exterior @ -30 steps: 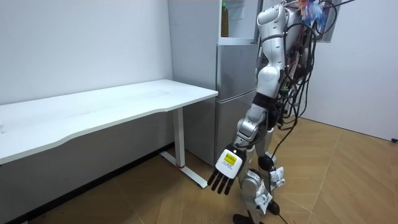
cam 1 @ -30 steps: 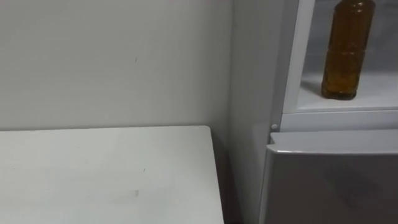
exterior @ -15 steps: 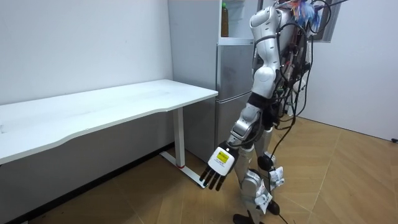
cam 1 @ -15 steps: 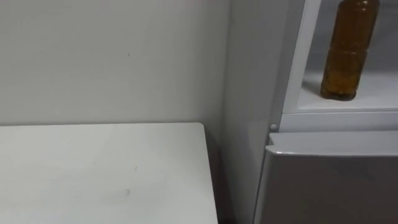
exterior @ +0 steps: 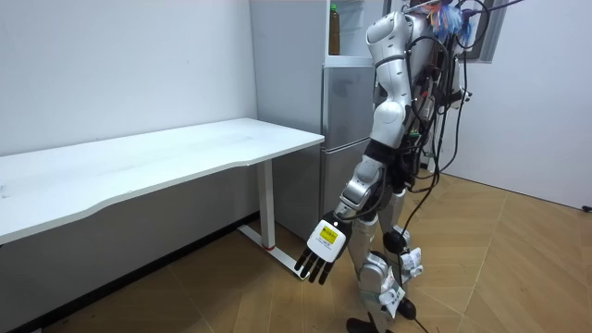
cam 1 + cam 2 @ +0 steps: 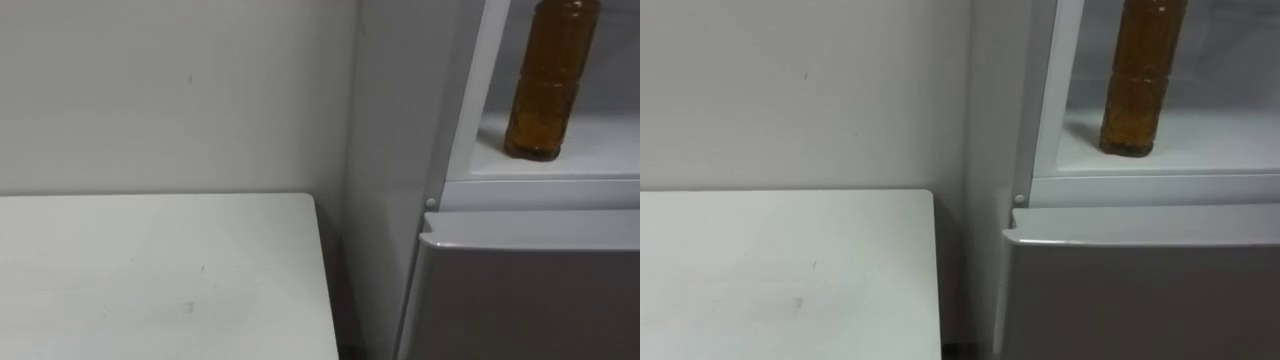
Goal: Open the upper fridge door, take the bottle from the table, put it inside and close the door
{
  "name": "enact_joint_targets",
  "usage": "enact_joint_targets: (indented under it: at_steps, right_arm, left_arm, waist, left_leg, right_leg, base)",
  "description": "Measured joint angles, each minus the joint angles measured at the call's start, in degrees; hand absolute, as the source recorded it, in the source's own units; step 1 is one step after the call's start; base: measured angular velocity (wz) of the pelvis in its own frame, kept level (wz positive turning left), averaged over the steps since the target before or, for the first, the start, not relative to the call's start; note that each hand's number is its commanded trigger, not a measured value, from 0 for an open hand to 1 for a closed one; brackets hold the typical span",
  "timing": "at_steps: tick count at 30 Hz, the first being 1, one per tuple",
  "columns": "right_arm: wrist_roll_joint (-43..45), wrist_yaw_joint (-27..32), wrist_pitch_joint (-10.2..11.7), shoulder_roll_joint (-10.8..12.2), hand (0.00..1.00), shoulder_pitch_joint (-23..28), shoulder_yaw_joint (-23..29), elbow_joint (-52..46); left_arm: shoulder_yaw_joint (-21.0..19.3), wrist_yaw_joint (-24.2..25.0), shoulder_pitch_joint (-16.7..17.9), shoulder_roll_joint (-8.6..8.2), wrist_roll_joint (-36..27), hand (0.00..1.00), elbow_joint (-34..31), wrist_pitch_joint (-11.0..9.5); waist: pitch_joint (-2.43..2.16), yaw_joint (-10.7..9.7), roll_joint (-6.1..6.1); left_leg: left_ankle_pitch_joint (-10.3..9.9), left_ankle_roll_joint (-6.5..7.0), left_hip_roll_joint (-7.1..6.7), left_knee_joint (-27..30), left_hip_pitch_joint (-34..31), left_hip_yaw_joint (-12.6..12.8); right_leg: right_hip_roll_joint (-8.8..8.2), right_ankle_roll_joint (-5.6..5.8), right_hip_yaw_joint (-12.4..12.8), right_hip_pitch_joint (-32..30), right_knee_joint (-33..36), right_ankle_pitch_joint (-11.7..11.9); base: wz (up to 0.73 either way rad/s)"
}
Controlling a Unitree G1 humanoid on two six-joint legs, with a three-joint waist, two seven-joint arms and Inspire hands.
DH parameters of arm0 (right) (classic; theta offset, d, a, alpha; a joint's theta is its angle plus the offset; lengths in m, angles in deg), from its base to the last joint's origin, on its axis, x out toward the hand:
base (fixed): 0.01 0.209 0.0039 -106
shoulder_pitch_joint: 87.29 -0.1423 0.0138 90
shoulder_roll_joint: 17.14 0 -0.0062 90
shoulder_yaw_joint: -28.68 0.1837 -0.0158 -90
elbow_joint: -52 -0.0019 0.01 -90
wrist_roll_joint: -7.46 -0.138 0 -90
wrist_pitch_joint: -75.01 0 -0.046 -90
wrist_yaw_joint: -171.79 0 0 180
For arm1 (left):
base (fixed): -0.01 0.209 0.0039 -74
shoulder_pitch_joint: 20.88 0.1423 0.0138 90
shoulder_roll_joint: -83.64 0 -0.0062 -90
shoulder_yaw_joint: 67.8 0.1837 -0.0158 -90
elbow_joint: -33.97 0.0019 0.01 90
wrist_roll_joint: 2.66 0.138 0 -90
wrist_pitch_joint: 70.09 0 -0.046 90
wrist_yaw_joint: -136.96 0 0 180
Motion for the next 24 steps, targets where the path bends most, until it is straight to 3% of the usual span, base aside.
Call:
enact_joint_targets:
  at_steps: [7, 13, 24]
  right_arm:
    - [0.06, 1.12, -0.06, -0.26, 0.00, -0.68, 0.14, -4.84]
    - [6.94, 3.01, 0.05, -1.69, 0.00, -1.10, 1.32, -9.45]
    - [15.41, 6.39, -1.95, -1.67, 0.00, -1.15, 1.30, -11.14]
  left_arm:
    - [-0.34, -0.49, -0.09, 0.00, 1.17, 0.00, -0.30, 0.12]
    - [-0.75, -1.01, -0.19, -0.02, 2.50, 0.00, 0.19, 0.09]
    - [-1.79, -1.38, -0.74, -0.11, 5.58, 0.00, 5.18, 0.76]
  waist:
    - [-0.02, -0.11, 0.08]
    - [0.00, -0.13, 0.08]
    - [0.11, 0.12, 0.56]
  left_leg:
    - [0.00, 0.00, 0.13, -0.18, -0.32, -0.01]
    - [0.00, 0.00, 0.15, -0.14, -0.35, 0.13]
    - [0.01, -0.01, 0.15, -0.11, -0.35, -0.15]
  right_leg:
    - [-0.01, 0.07, -0.31, -0.87, 0.97, -0.05]
    - [0.00, 0.06, -0.35, -0.81, 1.72, -0.05]
    - [-0.05, 0.05, -0.43, -0.87, 1.96, -0.23]
  base:
    - [0.00]
    - [0.00]
    - [0.00]
